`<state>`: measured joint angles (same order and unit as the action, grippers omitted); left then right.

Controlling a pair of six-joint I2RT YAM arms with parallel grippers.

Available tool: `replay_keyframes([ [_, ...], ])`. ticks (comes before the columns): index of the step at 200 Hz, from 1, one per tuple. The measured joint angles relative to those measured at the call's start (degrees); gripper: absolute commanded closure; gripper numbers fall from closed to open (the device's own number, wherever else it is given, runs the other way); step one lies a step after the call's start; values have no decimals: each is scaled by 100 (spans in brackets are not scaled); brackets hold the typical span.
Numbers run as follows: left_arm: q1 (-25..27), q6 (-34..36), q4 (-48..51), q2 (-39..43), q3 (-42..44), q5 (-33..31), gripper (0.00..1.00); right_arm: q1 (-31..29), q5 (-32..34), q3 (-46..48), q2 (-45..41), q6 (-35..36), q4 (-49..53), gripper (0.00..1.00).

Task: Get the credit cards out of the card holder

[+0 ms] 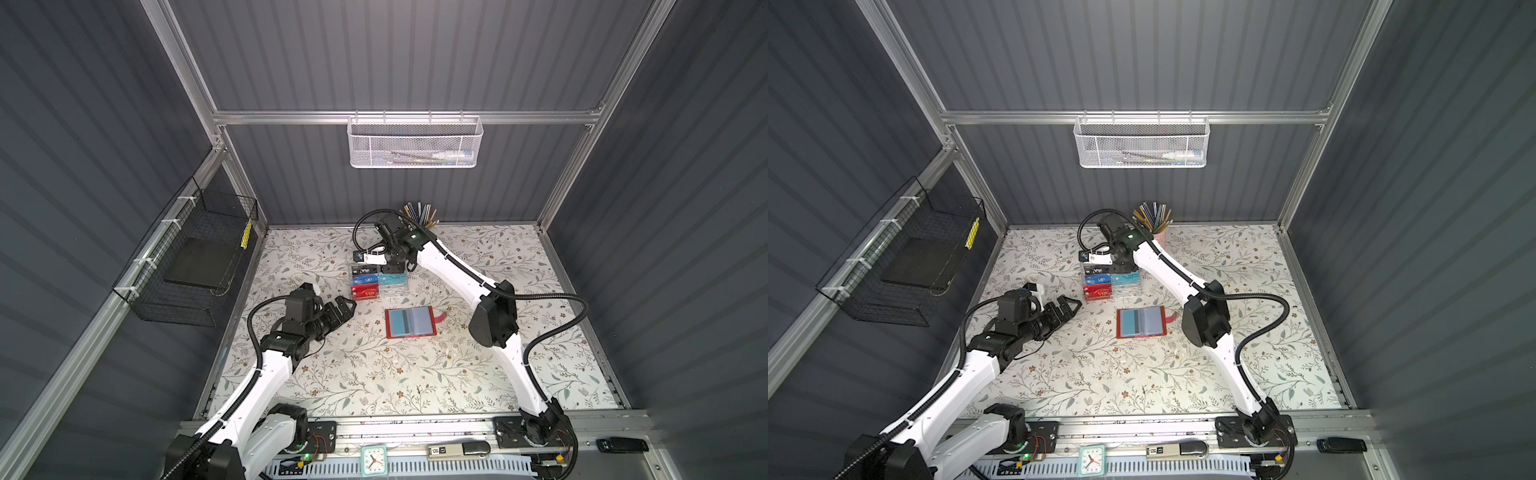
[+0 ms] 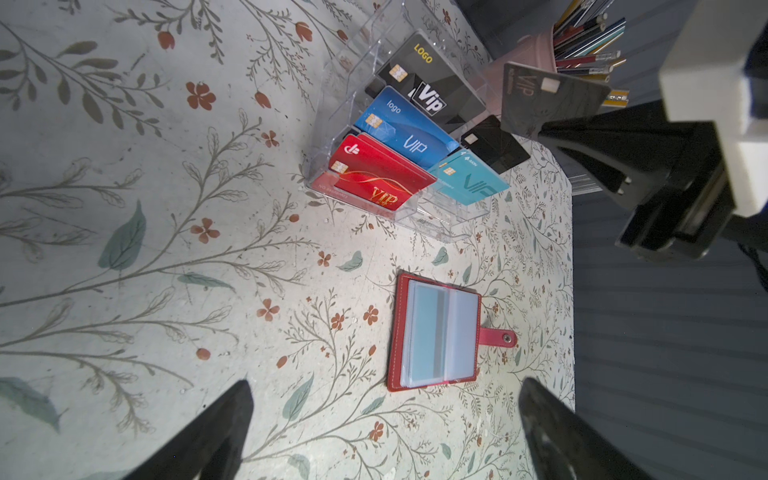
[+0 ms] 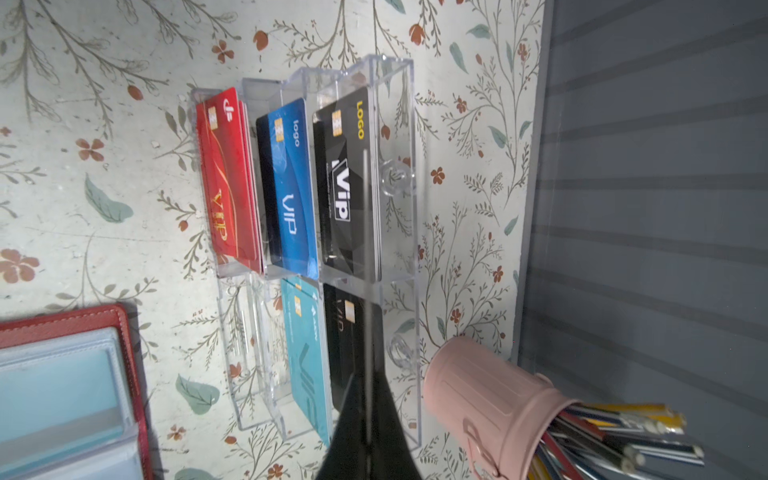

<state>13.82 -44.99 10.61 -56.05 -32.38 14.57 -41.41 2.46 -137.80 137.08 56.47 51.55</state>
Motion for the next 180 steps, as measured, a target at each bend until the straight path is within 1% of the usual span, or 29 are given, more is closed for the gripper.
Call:
replay_keyframes([
  [97,0,-2,-87,-125,0,31,0,356,282,435,-63,-74,61,100],
  [180,0,-4,-173,-225,0,46,0,398,651,857,-63,42,-103,100],
])
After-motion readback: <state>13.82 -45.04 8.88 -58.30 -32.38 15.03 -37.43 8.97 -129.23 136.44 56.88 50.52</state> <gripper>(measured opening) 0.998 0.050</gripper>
